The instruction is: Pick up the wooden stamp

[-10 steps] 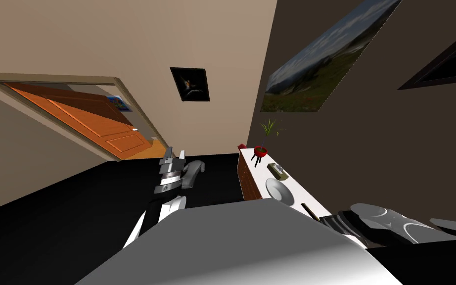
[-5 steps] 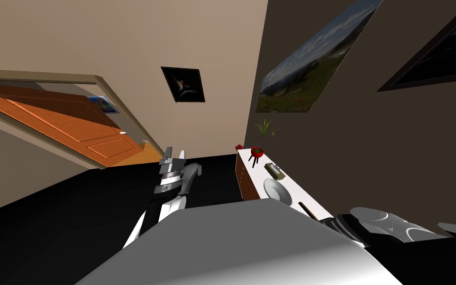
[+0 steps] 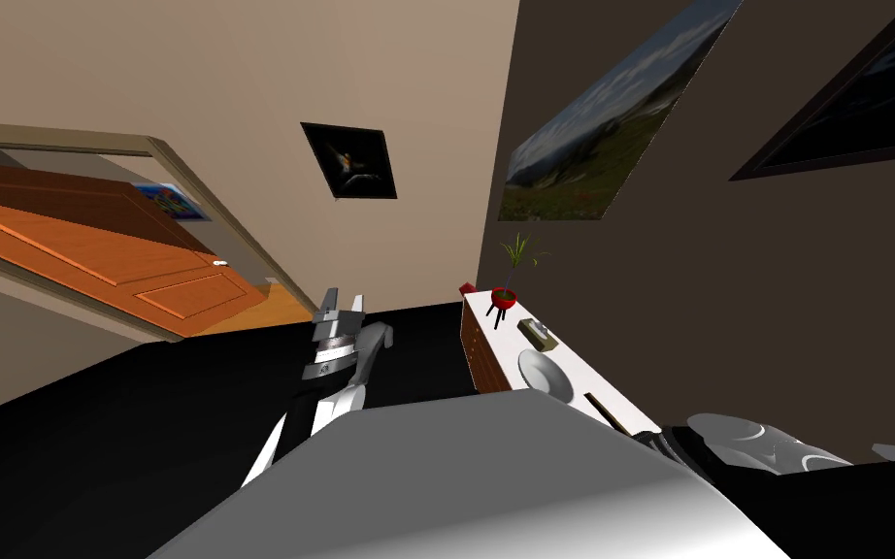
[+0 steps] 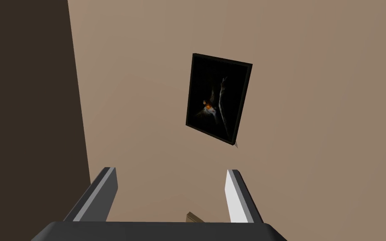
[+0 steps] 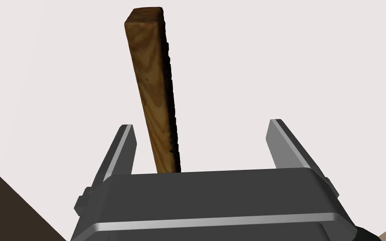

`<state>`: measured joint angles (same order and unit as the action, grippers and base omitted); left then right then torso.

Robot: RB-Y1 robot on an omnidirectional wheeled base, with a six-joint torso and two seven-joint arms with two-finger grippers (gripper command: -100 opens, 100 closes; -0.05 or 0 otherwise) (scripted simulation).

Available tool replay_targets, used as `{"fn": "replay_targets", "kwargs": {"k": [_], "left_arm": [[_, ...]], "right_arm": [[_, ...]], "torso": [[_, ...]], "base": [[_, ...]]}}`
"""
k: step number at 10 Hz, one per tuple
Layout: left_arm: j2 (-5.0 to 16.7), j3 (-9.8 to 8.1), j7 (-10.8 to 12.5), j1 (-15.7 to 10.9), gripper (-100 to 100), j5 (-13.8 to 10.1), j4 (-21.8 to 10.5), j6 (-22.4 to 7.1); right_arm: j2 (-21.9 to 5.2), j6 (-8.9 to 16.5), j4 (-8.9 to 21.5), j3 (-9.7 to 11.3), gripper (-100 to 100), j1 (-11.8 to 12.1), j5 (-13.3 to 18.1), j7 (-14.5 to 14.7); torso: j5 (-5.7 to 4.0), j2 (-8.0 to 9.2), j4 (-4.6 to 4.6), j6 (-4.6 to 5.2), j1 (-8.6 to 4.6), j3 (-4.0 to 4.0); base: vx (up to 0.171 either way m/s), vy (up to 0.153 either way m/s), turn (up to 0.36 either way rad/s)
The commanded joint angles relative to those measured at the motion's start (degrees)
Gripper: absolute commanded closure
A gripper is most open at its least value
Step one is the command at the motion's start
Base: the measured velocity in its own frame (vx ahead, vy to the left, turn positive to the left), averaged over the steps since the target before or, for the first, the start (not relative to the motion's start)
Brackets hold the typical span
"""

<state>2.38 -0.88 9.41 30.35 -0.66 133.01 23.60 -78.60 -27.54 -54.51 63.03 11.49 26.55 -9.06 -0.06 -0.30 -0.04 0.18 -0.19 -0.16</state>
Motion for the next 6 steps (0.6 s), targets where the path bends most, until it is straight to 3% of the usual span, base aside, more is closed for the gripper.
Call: {"fn": "replay_targets", "kwargs": {"k": [1, 6], "left_arm": [[0.0, 0.0, 0.0, 0.0, 0, 0.0, 0.0, 0.0], [0.0, 0.0, 0.0, 0.0, 0, 0.0, 0.0, 0.0]], "right_arm": [[0.0, 0.0, -0.1, 0.0, -100, 0.0, 0.0, 0.0], [0.0, 0.0, -0.1, 0.0, -100, 0.0, 0.0, 0.0]], "torso": [[0.0, 0.0, 0.0, 0.0, 0.0, 0.0], [-0.01, 0.02, 0.01, 0.0, -0.04, 0.01]], "base": [[0.007, -0.003, 0.013], [0.007, -0.003, 0.012]]}}
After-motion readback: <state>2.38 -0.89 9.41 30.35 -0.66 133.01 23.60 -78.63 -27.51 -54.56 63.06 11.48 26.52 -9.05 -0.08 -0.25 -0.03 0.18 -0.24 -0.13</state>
